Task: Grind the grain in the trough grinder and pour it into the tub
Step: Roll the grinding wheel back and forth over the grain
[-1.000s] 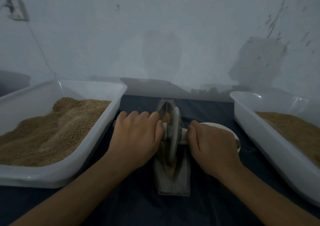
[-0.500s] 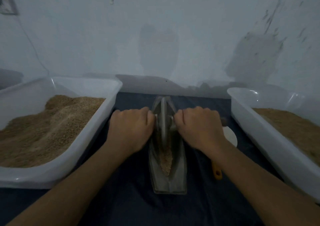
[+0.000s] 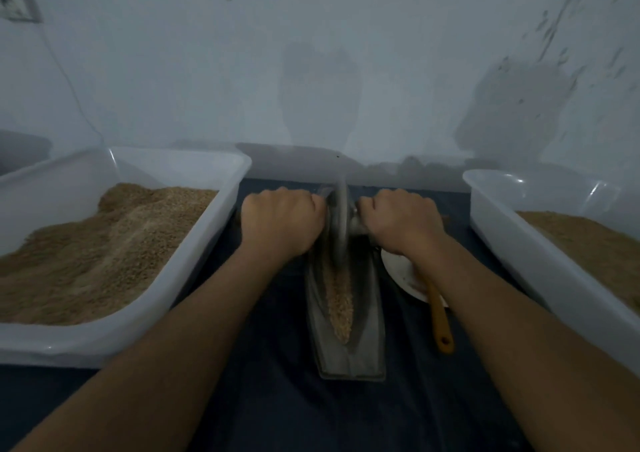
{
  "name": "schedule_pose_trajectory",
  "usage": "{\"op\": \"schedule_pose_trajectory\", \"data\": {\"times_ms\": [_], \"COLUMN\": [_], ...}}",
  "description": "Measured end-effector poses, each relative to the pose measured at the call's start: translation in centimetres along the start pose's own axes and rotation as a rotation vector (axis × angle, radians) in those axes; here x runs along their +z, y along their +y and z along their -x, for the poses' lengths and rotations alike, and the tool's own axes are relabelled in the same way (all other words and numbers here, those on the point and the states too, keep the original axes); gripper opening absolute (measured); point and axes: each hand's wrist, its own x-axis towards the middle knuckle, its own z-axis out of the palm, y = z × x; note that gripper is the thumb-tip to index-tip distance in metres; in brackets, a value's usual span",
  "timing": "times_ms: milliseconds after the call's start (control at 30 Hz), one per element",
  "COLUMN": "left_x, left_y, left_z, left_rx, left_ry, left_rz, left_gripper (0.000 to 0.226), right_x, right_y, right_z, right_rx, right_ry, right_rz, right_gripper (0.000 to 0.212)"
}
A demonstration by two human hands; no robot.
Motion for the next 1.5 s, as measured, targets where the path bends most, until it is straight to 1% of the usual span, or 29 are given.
{"op": "schedule_pose_trajectory", "data": {"times_ms": [67,100,133,200,233,333,400,467,533,600,633,700,767,800,867,933,967,1033,1100,1167,1233,1267,1333,1367,1433,1500], "left_x": [0.0,-0.1,-0.3,-0.8,-1.3,-2.3,-2.6,-2.5,-2.2,-1.1,-0.5,0.4,1.0,1.1,1.0,0.6,0.3,-0.4,-1.4,-2.3,-2.6,-2.6,-2.5,-2.2,-1.4,-0.6], "left_y": [-0.1,-0.1,0.0,0.3,0.5,0.4,0.5,0.1,-0.5,-0.8,-0.7,-0.6,-0.6,-0.6,-0.8,-0.6,-0.4,-0.1,-0.2,-0.3,-0.2,-0.2,-0.1,-0.1,0.2,0.2], "left_z": [-2.1,-2.5,-2.2,-0.2,1.1,5.4,8.0,9.0,7.8,5.5,4.3,1.7,-1.1,-2.2,-3.1,-1.8,-0.6,2.5,5.4,7.9,9.2,9.1,7.7,6.4,3.4,0.4], "left_rx": [-0.014,-0.011,-0.002,0.039,0.043,-0.005,-0.014,0.028,0.038,0.080,0.098,0.067,0.033,0.020,0.007,0.016,0.042,0.058,0.017,-0.011,0.006,0.013,-0.004,-0.012,-0.005,-0.052], "left_ry": [-0.056,-0.057,-0.039,0.035,0.068,0.165,0.223,0.216,0.175,0.126,0.084,0.019,0.010,0.001,-0.026,-0.007,0.018,0.048,0.120,0.185,0.201,0.194,0.180,0.172,0.126,0.054], "left_rz": [0.005,0.004,-0.004,-0.021,-0.013,0.087,0.174,0.170,0.209,0.109,0.020,-0.044,-0.042,-0.033,0.004,-0.004,-0.010,0.009,0.124,0.257,0.258,0.236,0.162,0.119,0.042,0.035], "left_gripper": [0.038,0.040,0.037,0.026,0.026,0.036,0.033,0.032,0.033,0.027,0.022,0.017,0.022,0.027,0.033,0.033,0.030,0.028,0.034,0.033,0.032,0.033,0.038,0.039,0.039,0.036], "right_x": [0.3,0.1,0.0,-0.5,-0.7,-1.7,-2.2,-2.4,-2.5,-2.2,-1.8,-1.1,-0.7,-0.6,-0.4,-0.9,-1.2,-1.9,-2.2,-2.6,-2.4,-2.3,-1.9,-1.4,-0.4,0.4], "right_y": [0.4,0.3,0.2,-0.5,-0.7,-1.4,-1.8,-1.7,-1.9,-2.1,-2.0,-1.0,0.2,0.5,0.6,0.2,-0.1,-1.1,-1.9,-2.3,-2.2,-2.0,-1.7,-1.4,-0.3,0.9], "right_z": [-0.9,-0.7,-0.1,2.1,3.4,7.5,9.8,10.5,9.5,6.8,4.9,0.7,-2.3,-3.2,-3.5,-1.8,-0.5,2.7,6.2,8.7,9.4,9.1,7.8,6.7,3.8,0.4], "right_rx": [0.031,0.059,0.074,0.047,0.002,-0.015,-0.059,-0.109,-0.101,-0.081,-0.085,-0.020,0.077,0.096,0.065,0.009,-0.033,-0.097,-0.077,-0.060,-0.098,-0.104,-0.090,-0.106,-0.162,-0.116], "right_ry": [-0.090,-0.109,-0.101,0.028,0.072,0.207,0.327,0.380,0.357,0.302,0.238,0.039,-0.175,-0.221,-0.247,-0.200,-0.142,0.031,0.183,0.292,0.371,0.377,0.335,0.310,0.164,-0.034], "right_rz": [-0.054,-0.084,-0.104,-0.106,-0.075,-0.142,-0.123,-0.083,-0.084,-0.026,0.014,0.012,-0.104,-0.155,-0.111,-0.019,0.039,0.064,0.011,-0.060,-0.058,-0.070,-0.091,-0.051,0.073,0.005], "right_gripper": [0.020,0.024,0.025,0.021,0.024,0.039,0.036,0.034,0.038,0.041,0.040,0.045,0.050,0.051,0.047,0.043,0.044,0.046,0.044,0.044,0.041,0.042,0.043,0.042,0.030,0.021]}}
